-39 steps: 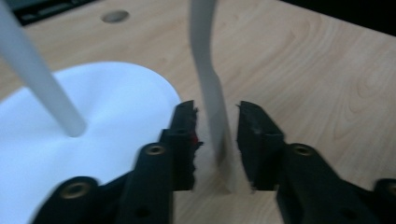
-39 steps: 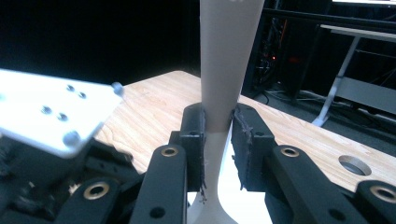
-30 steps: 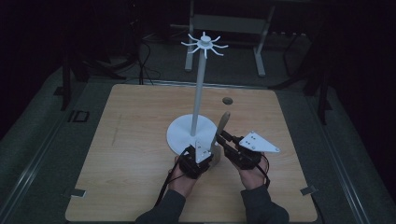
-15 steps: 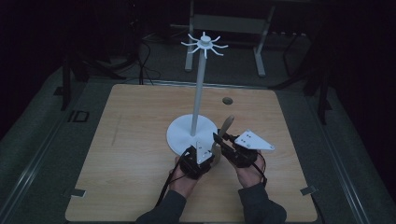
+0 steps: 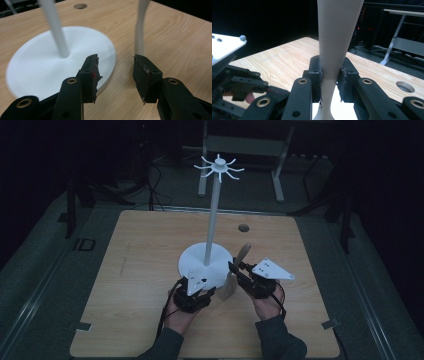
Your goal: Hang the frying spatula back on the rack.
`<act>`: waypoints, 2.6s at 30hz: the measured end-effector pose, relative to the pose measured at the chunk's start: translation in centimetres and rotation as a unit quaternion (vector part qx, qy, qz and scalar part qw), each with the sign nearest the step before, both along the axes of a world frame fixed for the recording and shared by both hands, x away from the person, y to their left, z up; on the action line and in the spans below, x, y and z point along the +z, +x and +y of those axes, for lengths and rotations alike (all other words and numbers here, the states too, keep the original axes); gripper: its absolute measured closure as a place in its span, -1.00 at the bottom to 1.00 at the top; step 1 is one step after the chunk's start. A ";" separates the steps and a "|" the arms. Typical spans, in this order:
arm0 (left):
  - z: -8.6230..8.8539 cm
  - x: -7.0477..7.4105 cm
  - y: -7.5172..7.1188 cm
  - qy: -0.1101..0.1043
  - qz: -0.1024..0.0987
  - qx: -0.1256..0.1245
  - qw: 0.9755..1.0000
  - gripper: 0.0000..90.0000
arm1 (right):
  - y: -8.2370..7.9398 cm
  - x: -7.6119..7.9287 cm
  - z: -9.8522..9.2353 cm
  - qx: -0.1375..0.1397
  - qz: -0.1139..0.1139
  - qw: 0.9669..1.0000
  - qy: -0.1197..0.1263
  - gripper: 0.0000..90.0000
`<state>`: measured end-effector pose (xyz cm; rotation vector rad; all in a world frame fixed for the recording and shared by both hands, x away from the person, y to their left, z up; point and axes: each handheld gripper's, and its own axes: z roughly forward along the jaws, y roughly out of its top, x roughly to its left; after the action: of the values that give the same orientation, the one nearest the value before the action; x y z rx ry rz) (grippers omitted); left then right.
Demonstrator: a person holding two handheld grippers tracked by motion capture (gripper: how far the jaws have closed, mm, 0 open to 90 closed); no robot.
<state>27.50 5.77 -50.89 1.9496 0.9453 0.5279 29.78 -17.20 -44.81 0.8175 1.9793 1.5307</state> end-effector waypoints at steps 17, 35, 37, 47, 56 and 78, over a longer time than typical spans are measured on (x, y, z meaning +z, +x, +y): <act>6.4 -1.4 -1.8 -0.002 0.008 0.059 0.998 0.22 | 0.8 2.2 -0.1 0.002 -0.012 1.000 0.005 0.67; 9.0 -2.4 -2.0 -0.001 0.010 0.096 0.995 0.22 | 2.9 4.7 0.6 0.001 -0.023 1.000 -0.007 0.67; 9.1 -2.6 -1.9 0.006 0.010 0.098 0.995 0.22 | 3.1 5.0 0.7 0.002 -0.023 1.000 -0.009 0.67; 9.7 -2.8 -1.8 0.016 0.004 0.108 0.994 0.22 | 4.2 6.3 1.4 0.001 -0.032 0.999 -0.006 0.67; 9.6 -3.0 -1.7 0.022 0.003 0.107 0.994 0.23 | 5.2 7.7 1.4 -0.006 -0.036 0.999 -0.007 0.67; 9.8 -2.9 -1.6 0.023 -0.002 0.107 0.994 0.26 | 7.0 8.8 1.9 -0.012 -0.022 1.000 -0.004 0.67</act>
<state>25.90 15.52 -53.74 1.8965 1.1568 0.6815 36.78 -15.30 -36.02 0.7941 1.9360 1.5148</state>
